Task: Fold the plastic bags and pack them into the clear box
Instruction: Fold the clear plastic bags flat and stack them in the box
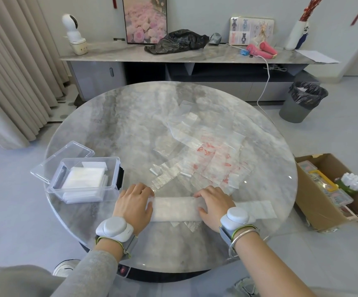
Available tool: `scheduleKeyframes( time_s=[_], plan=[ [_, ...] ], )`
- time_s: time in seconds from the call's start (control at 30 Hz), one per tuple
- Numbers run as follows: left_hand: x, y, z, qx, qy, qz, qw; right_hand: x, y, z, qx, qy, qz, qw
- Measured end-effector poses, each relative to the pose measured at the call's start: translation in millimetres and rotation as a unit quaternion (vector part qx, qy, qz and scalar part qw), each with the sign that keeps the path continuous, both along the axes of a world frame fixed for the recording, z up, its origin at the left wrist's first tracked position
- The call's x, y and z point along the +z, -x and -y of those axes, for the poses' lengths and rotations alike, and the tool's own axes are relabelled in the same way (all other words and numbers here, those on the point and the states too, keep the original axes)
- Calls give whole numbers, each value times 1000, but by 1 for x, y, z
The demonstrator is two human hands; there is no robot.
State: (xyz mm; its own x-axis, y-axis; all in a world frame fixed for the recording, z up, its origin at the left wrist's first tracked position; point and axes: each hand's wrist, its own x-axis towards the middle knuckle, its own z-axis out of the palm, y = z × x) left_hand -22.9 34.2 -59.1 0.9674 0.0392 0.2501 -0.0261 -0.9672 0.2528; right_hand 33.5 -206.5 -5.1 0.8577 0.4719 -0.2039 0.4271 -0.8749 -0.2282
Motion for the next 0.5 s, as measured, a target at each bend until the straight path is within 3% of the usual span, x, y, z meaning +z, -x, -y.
scheduleKeyframes(
  time_s=[0.5],
  plan=[
    [-2, 0, 7, -80, -14, 0, 997, 0, -3, 0, -4, 24, 43, 999]
  ],
)
